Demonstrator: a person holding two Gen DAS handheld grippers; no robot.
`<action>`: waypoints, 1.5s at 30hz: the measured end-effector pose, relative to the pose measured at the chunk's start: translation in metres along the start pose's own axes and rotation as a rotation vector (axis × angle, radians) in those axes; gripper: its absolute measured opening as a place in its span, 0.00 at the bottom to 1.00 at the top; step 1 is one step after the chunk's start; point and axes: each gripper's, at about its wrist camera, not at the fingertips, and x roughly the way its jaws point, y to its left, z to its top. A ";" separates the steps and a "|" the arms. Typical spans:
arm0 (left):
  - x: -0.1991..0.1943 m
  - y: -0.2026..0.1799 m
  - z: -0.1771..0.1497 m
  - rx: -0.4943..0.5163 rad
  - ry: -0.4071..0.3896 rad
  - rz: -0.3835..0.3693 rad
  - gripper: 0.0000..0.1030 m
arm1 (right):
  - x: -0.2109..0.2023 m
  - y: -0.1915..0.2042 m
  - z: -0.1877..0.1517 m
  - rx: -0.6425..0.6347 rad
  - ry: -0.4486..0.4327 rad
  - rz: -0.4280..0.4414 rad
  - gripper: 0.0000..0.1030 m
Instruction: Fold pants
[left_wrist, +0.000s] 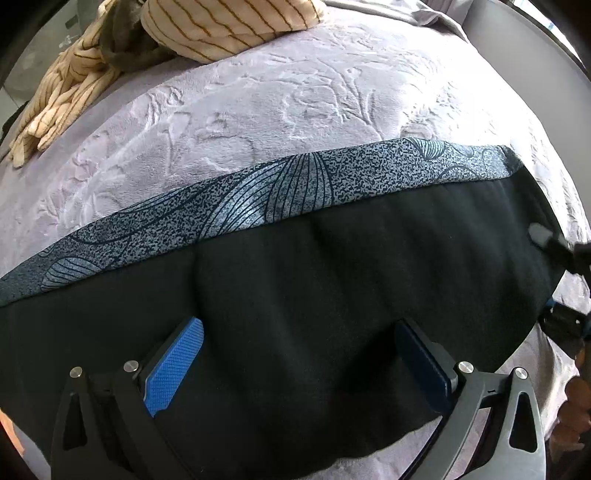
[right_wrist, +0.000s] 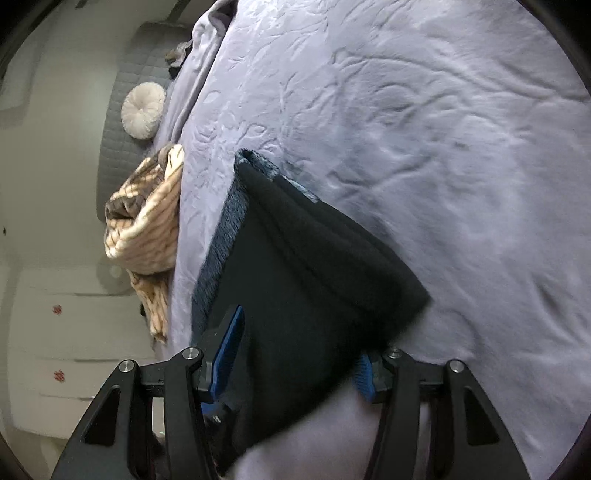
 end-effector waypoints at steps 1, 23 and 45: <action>-0.008 0.004 0.001 -0.012 -0.011 0.012 0.89 | 0.000 0.003 0.001 0.012 -0.004 0.011 0.44; -0.025 0.038 -0.013 -0.005 -0.053 0.071 0.84 | -0.052 0.165 -0.063 -0.487 -0.051 -0.017 0.13; -0.086 0.313 -0.130 -0.315 0.020 0.211 0.84 | 0.181 0.240 -0.341 -1.040 0.209 -0.581 0.39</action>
